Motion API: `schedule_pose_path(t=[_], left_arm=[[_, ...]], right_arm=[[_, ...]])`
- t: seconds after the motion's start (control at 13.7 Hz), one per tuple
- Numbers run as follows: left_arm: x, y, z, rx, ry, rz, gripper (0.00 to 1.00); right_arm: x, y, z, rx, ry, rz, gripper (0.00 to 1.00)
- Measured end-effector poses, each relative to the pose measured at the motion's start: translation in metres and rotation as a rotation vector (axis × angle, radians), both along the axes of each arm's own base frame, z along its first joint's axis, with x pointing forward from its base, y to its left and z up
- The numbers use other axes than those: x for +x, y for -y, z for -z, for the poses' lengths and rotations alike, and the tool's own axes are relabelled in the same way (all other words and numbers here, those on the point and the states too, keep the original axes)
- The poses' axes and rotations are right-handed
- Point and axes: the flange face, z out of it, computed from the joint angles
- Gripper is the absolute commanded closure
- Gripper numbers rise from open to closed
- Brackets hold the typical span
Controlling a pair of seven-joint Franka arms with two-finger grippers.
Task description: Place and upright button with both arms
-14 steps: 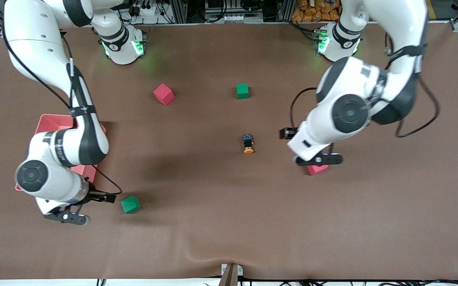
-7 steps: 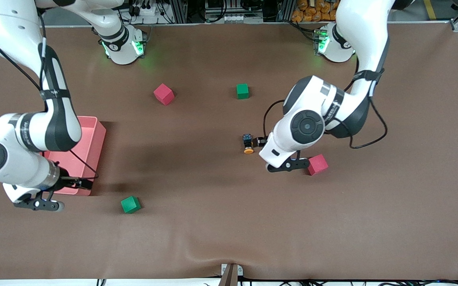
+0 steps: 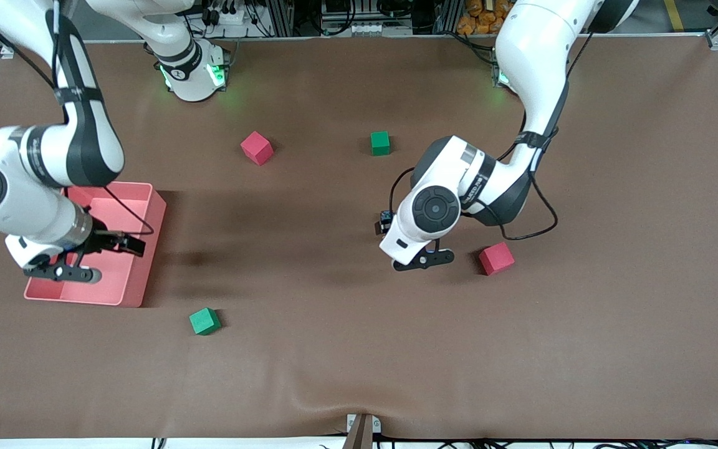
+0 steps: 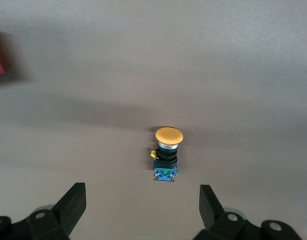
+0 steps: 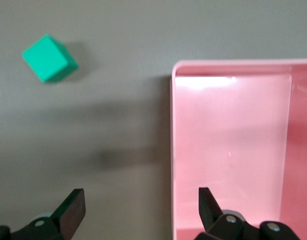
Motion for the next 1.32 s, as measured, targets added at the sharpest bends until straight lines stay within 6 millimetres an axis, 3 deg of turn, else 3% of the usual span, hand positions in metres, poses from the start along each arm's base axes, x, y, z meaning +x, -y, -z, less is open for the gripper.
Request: schedule_pose_path(t=[0.22,0.44,0.73,1.1,1.32], left_arm=[[-0.010,0.026,0.027,0.001,0.026,-0.056,0.00],[-0.015,0.034,0.055,0.010,0.024,-0.069,0.00],[-0.018,0.031,0.077,0.024,0.009,-0.072,0.00],[-0.034,0.039,0.109,0.032,0.005,-0.056,0.00],[-0.037,0.036,0.115,0.043,-0.005,-0.059,0.08]], right_arm=[[-0.045,0.026,-0.010,0.014,-0.019,-0.062,0.00],[-0.075,0.028,-0.029,0.021,-0.009,-0.085,0.00],[-0.071,0.027,-0.068,0.020,0.011,-0.099,0.00],[-0.061,0.029,-0.158,0.020,-0.006,-0.114,0.00],[-0.057,0.028,-0.203,0.018,0.019,-0.117,0.00]])
